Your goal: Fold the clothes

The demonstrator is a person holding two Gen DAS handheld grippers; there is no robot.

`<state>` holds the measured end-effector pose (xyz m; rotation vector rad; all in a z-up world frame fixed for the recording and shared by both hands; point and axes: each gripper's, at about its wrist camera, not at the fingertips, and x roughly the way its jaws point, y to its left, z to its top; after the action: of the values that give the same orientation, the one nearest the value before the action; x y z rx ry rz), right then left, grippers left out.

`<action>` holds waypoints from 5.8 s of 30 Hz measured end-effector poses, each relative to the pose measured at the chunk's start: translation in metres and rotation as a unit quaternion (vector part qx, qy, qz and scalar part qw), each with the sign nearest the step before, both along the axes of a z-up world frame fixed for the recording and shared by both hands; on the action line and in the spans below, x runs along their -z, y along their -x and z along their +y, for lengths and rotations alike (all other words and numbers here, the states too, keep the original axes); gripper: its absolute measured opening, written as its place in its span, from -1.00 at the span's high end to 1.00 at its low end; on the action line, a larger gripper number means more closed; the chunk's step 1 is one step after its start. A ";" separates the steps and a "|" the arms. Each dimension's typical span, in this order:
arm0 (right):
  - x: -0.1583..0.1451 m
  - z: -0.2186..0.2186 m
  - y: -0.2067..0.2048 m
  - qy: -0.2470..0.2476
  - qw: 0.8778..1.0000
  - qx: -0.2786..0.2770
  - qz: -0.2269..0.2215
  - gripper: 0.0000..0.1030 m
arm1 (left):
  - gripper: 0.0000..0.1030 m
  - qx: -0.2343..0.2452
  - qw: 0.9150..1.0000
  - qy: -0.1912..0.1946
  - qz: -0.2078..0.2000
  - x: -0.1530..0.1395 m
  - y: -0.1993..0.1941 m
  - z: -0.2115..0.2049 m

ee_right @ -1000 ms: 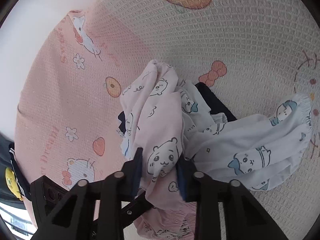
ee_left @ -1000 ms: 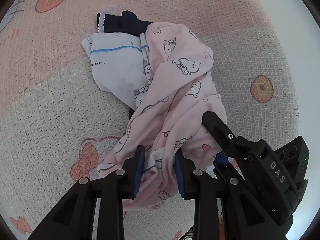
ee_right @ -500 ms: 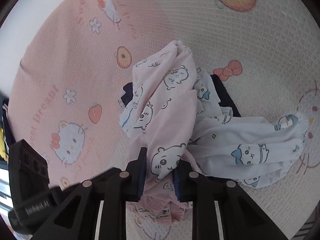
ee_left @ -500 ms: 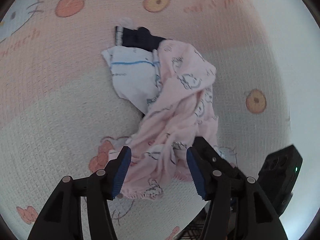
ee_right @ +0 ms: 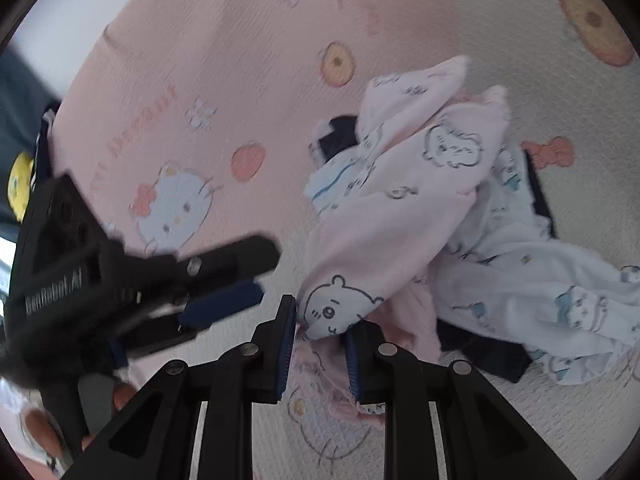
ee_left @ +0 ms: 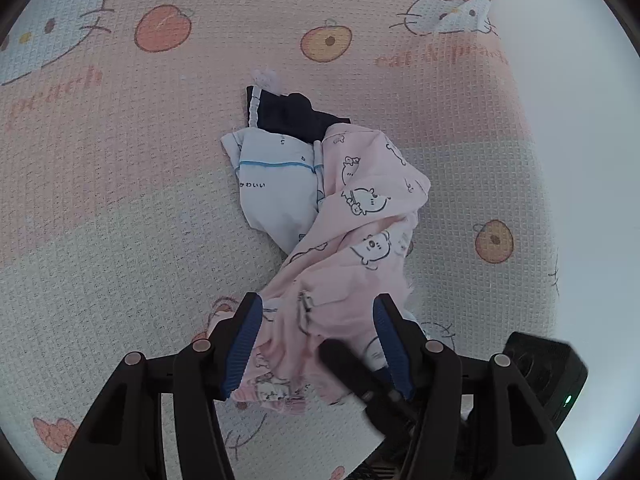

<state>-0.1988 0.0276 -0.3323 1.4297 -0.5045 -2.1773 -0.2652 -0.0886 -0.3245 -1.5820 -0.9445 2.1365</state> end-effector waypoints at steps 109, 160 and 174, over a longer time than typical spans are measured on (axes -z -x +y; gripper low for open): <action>0.027 0.082 0.043 0.116 0.983 0.128 -0.065 -0.36 | 0.62 -0.059 0.996 0.008 -0.068 0.046 0.001 -0.008; -0.029 -0.104 -0.021 -0.160 0.953 -0.258 -0.014 0.74 | 0.71 -0.070 0.993 0.007 -0.095 0.017 -0.153 -0.103; -0.038 -0.049 -0.043 -0.171 0.954 -0.237 0.062 -0.39 | -0.47 -0.096 0.991 0.090 0.004 -0.035 -0.163 -0.113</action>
<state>-0.1563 -0.0211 -0.2940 1.3913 0.2578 -1.9929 -0.1017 -0.2020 -0.2900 -1.6197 -0.9605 2.4198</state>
